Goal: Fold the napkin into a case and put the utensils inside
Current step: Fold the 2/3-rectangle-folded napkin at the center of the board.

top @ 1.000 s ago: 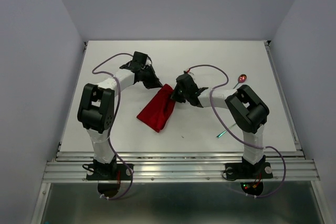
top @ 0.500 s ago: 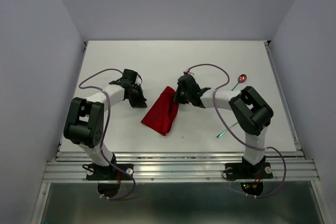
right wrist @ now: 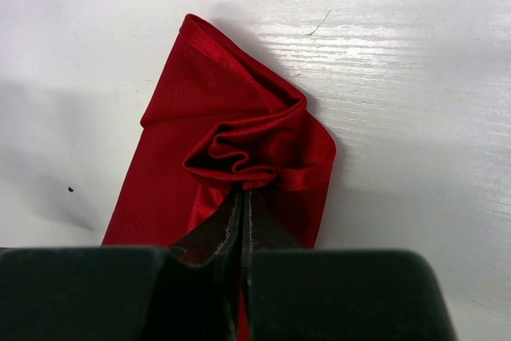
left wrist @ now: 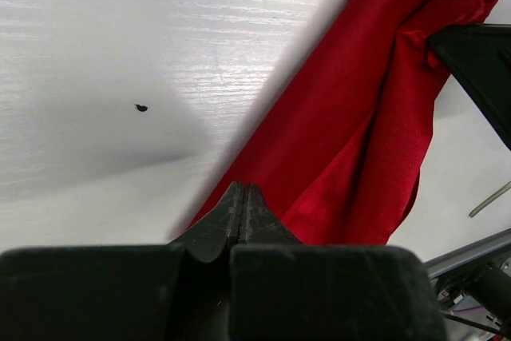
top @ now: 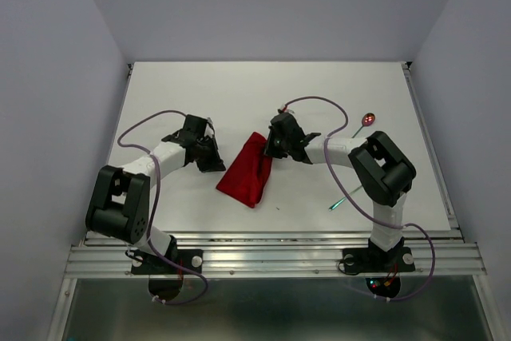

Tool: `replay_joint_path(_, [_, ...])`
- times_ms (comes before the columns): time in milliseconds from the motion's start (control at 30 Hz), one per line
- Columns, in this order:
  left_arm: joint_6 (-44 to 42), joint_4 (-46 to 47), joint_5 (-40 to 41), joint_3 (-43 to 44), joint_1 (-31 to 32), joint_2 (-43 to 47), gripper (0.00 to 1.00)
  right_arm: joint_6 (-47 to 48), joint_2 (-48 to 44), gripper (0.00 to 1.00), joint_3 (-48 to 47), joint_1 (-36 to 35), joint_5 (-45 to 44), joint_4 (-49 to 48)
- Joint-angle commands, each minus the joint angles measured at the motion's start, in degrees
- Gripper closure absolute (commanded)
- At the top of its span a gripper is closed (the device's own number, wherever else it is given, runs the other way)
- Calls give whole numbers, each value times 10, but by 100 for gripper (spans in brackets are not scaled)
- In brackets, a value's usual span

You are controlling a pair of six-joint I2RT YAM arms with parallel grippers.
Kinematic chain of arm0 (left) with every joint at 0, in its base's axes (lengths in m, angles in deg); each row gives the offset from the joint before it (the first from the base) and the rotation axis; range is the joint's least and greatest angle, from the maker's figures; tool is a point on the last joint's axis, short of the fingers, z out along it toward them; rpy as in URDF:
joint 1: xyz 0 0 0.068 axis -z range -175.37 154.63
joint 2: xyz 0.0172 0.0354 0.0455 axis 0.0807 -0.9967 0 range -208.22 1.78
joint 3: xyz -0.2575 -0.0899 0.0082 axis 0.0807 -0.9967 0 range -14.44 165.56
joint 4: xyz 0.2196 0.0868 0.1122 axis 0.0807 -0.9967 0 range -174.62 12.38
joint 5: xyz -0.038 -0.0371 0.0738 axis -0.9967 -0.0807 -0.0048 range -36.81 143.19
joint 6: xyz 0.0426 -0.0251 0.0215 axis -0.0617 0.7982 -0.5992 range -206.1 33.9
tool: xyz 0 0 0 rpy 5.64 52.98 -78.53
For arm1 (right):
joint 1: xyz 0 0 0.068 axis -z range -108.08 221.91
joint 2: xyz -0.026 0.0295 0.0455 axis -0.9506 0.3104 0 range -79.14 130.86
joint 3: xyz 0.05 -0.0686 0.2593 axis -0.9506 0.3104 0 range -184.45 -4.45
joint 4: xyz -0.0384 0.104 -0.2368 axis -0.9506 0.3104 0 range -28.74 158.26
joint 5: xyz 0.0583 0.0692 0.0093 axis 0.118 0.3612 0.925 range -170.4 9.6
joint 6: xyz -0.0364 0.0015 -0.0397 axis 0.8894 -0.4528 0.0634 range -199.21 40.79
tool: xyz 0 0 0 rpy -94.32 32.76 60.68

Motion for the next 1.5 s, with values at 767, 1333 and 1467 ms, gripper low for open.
replay_joint_path(767, [83,43,-6,-56,121,11,100,85,-50,99,-48,1,4,92])
replay_joint_path(1333, [90,79,25,-66,129,-74,100,78,-78,99,-51,1,21,97])
replay_joint_path(1467, [102,87,21,-69,139,-81,100,75,-72,99,-59,1,22,97])
